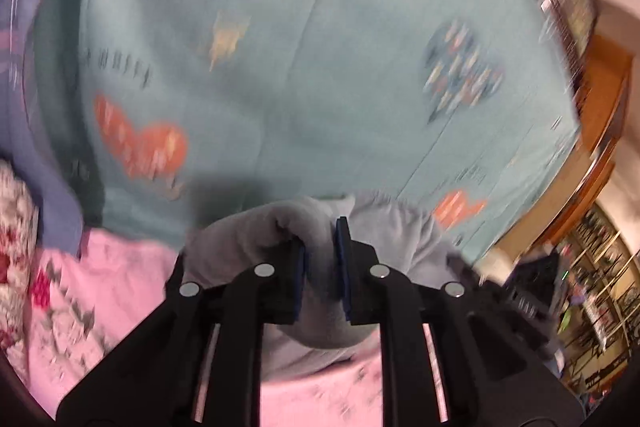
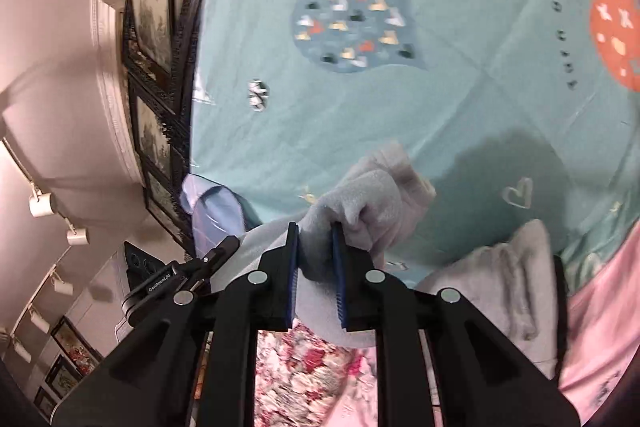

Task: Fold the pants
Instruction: 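Carry the bundle with both grippers toward the stack of folded clothes, then lower the bundle onto the grey folded clothes with both grippers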

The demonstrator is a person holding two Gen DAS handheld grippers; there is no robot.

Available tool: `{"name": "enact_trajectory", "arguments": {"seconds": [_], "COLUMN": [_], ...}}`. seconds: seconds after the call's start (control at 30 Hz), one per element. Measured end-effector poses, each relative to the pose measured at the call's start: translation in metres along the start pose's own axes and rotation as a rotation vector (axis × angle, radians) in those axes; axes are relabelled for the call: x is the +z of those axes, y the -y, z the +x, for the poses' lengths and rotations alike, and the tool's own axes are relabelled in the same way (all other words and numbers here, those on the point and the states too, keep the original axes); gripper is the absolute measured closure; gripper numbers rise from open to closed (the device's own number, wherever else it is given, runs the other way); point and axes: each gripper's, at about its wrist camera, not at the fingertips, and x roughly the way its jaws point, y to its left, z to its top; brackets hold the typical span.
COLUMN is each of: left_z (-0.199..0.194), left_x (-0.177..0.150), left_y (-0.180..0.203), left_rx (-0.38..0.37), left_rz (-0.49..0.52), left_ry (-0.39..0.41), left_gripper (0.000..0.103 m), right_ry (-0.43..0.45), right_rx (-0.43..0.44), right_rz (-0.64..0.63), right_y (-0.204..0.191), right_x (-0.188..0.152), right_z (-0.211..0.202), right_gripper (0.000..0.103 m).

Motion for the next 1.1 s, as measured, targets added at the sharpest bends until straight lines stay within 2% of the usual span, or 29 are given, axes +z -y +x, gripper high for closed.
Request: {"name": "enact_trajectory", "arguments": {"seconds": [0.03,0.07,0.1,0.17,0.2,0.23,0.27,0.33,0.4,0.5,0.53,0.57,0.6,0.63,0.67,0.7,0.73,0.8,0.9,1.03,1.1], "left_z": [0.02,0.051,0.076,0.085,0.079,0.073,0.064,0.046,0.028,0.015,0.027,0.045,0.062,0.071,0.068,0.06,0.055,0.049,0.053,0.066,0.069], "left_x": [-0.015,-0.035,-0.053,-0.07,-0.072,-0.073,-0.073,-0.073,-0.073,-0.078,-0.078,-0.08,-0.083,-0.087,-0.086,-0.082,-0.08,-0.074,-0.07,-0.066,-0.064], "left_y": [-0.013,-0.036,-0.059,-0.084,-0.089,-0.089,-0.085,-0.076,-0.071,-0.066,-0.063,-0.064,-0.067,-0.075,-0.078,-0.079,-0.079,-0.08,-0.078,-0.067,-0.06], "left_rx": [0.055,0.128,0.151,0.119,0.092,0.069,0.042,0.038,0.01,-0.026,0.018,0.081,0.112,0.076,0.056,0.042,0.029,-0.034,-0.082,-0.067,-0.044], "left_rz": [0.011,-0.014,-0.053,-0.112,-0.123,-0.119,-0.091,-0.034,-0.028,-0.014,-0.006,-0.007,-0.027,-0.073,-0.093,-0.095,-0.095,-0.131,-0.166,-0.176,-0.178], "left_ry": [-0.054,-0.147,-0.227,-0.216,-0.188,-0.174,-0.162,-0.133,-0.077,0.002,-0.016,-0.08,-0.158,-0.202,-0.183,-0.143,-0.116,-0.102,-0.135,-0.165,-0.159], "left_gripper": [0.086,0.086,0.086,0.086,0.086,0.086,0.086,0.08,0.054,0.039,0.037,0.038,0.038,0.04,0.041,0.041,0.041,0.04,0.033,0.033,0.035], "right_ry": [-0.023,-0.043,-0.064,-0.126,-0.187,-0.238,-0.216,-0.225,-0.202,-0.136,-0.124,-0.13,-0.154,-0.22,-0.267,-0.279,-0.287,-0.297,-0.217,-0.252,-0.245], "right_rx": [-0.039,-0.088,-0.18,-0.446,-0.544,-0.59,-0.579,-0.563,-0.567,-0.415,-0.347,-0.27,-0.252,-0.283,-0.345,-0.414,-0.446,-0.422,-0.392,-0.431,-0.435], "right_rz": [0.015,0.01,-0.012,-0.089,-0.109,-0.109,-0.111,-0.158,-0.22,-0.207,-0.182,-0.132,-0.078,-0.015,0.01,0.004,-0.015,-0.019,-0.119,-0.021,-0.072], "right_y": [0.016,0.024,0.037,0.071,0.089,0.105,0.111,0.103,0.08,0.046,0.042,0.044,0.051,0.07,0.086,0.098,0.1,0.088,0.059,0.07,0.062], "right_x": [-0.007,-0.007,-0.015,-0.037,-0.047,-0.058,-0.063,-0.063,-0.057,-0.051,-0.053,-0.06,-0.065,-0.075,-0.082,-0.089,-0.09,-0.078,-0.053,-0.041,-0.038], "right_z": [0.0,0.0,0.004,0.021,0.032,0.038,0.034,0.031,0.023,0.007,0.0,-0.002,0.002,0.014,0.023,0.026,0.026,0.019,0.013,0.044,0.064], "right_gripper": [0.087,0.087,0.084,0.071,0.059,0.043,0.037,0.037,0.037,0.036,0.036,0.035,0.035,0.036,0.037,0.039,0.04,0.04,0.039,0.038,0.041]}}
